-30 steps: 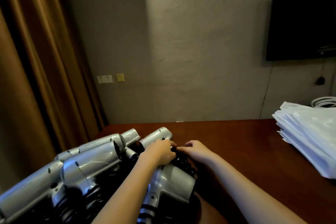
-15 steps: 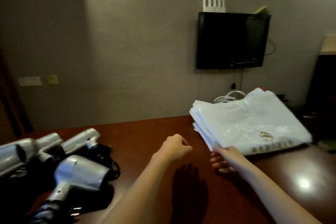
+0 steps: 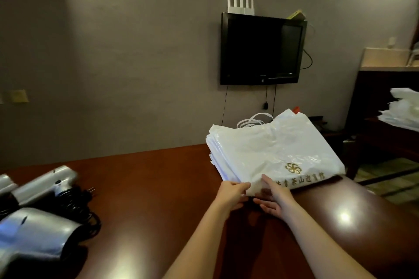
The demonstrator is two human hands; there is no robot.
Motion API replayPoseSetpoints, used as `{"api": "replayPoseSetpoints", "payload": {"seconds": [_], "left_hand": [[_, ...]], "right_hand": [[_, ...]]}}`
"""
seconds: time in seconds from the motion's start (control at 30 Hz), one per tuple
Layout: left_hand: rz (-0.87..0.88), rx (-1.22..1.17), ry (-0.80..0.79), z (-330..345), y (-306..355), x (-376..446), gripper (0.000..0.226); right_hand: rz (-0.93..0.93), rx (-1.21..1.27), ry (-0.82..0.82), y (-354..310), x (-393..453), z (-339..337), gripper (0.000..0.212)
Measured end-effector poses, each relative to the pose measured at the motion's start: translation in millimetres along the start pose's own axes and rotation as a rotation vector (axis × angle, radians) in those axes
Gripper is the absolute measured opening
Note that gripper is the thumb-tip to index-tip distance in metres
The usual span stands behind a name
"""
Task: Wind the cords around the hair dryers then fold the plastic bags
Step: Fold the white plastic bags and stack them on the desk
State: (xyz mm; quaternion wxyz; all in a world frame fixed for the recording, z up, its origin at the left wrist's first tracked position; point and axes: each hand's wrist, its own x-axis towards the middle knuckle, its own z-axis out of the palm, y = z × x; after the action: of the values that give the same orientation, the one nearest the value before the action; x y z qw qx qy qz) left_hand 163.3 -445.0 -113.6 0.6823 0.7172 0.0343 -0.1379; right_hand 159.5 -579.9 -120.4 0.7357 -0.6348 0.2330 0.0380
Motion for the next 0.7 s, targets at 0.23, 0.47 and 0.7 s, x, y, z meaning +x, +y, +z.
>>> {"api": "replayPoseSetpoints", "payload": {"seconds": [0.23, 0.47, 0.7], "left_hand": [[0.113, -0.069, 0.086, 3.0, 4.1, -2.4, 0.015], [-0.103, -0.329, -0.061, -7.5, 14.6, -16.1, 0.033], [-0.138, -0.437, 0.013, -15.0, 0.7, -25.8, 0.053]], "right_hand": [[0.048, 0.079, -0.033, -4.9, -7.9, -8.9, 0.030], [-0.408, 0.157, 0.168, -37.8, -21.5, 9.4, 0.018], [-0.011, 0.030, -0.182, 10.1, -45.4, -6.7, 0.017]]}}
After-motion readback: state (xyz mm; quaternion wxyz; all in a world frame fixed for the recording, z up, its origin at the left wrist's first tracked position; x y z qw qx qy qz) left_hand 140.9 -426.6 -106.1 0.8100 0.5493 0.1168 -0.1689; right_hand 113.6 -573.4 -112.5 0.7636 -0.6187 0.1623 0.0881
